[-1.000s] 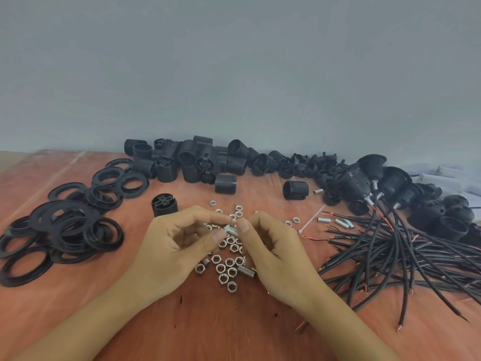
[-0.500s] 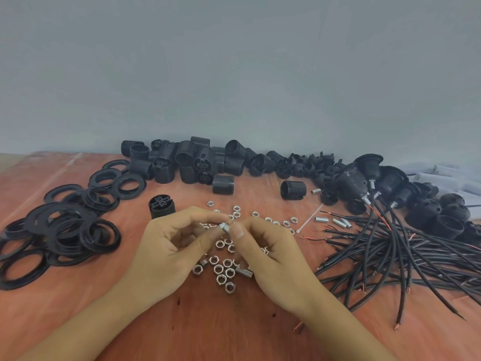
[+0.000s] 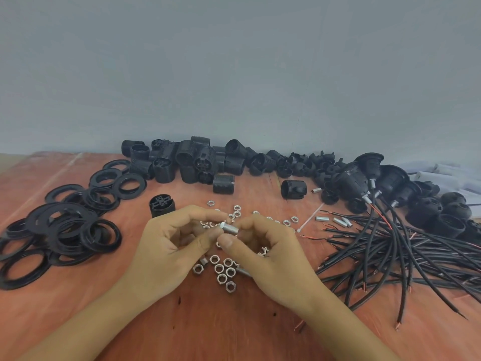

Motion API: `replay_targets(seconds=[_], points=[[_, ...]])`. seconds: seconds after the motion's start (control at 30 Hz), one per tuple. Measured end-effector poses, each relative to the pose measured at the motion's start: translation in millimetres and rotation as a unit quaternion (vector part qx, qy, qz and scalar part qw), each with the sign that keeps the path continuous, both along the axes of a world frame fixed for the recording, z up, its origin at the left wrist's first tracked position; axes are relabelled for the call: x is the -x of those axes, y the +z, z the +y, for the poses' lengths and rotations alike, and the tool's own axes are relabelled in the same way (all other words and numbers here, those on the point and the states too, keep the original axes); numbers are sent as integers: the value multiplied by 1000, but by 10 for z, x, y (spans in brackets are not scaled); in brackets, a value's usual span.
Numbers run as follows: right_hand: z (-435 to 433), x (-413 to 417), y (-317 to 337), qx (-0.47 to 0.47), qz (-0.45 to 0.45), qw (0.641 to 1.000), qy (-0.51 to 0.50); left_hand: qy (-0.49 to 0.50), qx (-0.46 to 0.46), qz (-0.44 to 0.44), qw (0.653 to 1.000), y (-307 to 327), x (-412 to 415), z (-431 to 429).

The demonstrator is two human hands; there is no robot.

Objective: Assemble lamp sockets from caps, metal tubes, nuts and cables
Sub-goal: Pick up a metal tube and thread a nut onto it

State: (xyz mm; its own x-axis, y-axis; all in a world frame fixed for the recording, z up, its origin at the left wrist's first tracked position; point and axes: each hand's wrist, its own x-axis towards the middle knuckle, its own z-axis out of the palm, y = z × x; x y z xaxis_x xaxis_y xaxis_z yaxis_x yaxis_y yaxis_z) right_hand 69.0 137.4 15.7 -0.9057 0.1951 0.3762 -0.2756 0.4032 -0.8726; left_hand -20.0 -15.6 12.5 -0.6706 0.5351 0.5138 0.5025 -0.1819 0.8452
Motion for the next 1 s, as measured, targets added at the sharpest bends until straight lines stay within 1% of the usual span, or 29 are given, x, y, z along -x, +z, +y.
replay_targets(seconds=[0.1,0.17,0.27,0.4,0.53,0.6,0.67,0.77,1.0], points=[[3,10,-26,-19,6,1000,2,1,-3,-8,1000,8,15,-11],[0,-1,-19,-9,-6,1000,0,2,-1,-5,1000,10,17,-13],[13,2,-19,-5,1,1000,-19,-4,-1,-9,1000,9,18,-19],[18,10,-24,-22,25,999,-25,-10,27,14,999,3,3,-17],[15,7,-37,-25,2,999,-30,-20,44,24,999,-9,-14,-20],[27,4,-39,-22,-3,1000,-14,-16,53,43,998,-5,-17,-12],[27,-4,-40,-40,-8,999,10,-3,54,43,998,-2,-3,-12],[13,-12,-45,-89,-20,996,-12,14,45,23,999,-1,31,-30],[26,-19,-6,-150,41,986,-54,1,51,28,998,-30,45,-26]])
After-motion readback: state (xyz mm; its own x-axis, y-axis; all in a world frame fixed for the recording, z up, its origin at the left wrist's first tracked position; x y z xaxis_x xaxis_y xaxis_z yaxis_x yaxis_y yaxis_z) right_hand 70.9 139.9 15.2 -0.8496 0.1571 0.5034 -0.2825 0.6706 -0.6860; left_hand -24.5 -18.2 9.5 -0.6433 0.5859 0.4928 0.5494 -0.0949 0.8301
